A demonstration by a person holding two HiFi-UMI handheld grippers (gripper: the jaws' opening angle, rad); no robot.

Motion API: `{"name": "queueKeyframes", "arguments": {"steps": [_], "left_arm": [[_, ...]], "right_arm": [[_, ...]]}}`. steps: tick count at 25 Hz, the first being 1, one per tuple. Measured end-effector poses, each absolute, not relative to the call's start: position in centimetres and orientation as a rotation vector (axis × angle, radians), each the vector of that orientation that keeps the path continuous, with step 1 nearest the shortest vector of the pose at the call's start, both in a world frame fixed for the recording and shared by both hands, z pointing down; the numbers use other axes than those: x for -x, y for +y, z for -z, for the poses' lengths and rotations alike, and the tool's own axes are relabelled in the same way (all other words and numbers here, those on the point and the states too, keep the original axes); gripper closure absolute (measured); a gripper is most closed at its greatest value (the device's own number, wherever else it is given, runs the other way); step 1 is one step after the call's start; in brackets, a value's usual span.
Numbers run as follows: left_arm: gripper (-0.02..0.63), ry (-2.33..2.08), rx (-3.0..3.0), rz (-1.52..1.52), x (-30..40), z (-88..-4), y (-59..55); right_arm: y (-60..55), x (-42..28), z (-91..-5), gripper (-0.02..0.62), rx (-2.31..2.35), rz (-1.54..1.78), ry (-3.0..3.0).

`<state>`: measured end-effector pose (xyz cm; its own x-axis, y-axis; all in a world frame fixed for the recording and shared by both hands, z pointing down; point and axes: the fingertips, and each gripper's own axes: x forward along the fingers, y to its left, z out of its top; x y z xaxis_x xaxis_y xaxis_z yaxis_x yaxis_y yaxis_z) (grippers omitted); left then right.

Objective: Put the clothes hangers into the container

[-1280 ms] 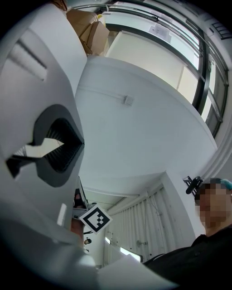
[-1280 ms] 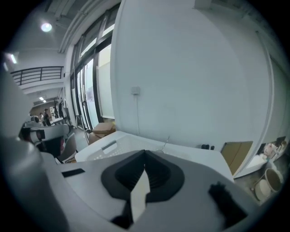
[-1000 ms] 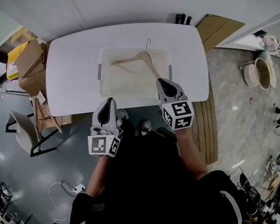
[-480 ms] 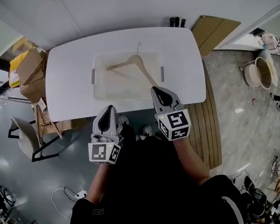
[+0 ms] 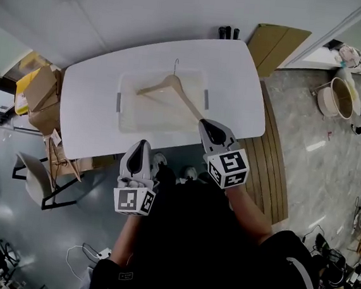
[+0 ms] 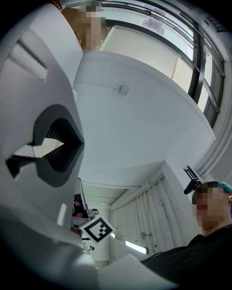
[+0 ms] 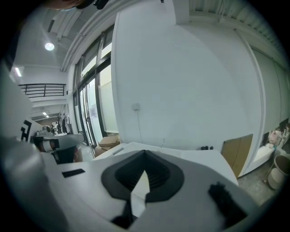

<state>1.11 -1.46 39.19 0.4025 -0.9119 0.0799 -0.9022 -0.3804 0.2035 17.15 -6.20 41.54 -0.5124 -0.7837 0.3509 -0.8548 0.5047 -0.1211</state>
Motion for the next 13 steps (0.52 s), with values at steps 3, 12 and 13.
{"name": "queueKeyframes", "arguments": {"steps": [3,12,13], "left_arm": [[0.601,-1.608,-2.447,0.063,-1.4,-39.0,-1.5],[0.6,-1.583,-2.476,0.052,-2.6,-38.9,-1.7],[0.601,-1.582,-2.48,0.05,-2.7,-38.9,-1.7]], "right_arm": [[-5.9,-17.6,-41.7,0.581,-1.393,-0.418,-2.495],[-5.6,-18.1,-41.5,0.581,-1.397,-0.415,-2.516],[-5.6,-18.1,-41.5,0.581,-1.394,-0.416,-2.518]]}}
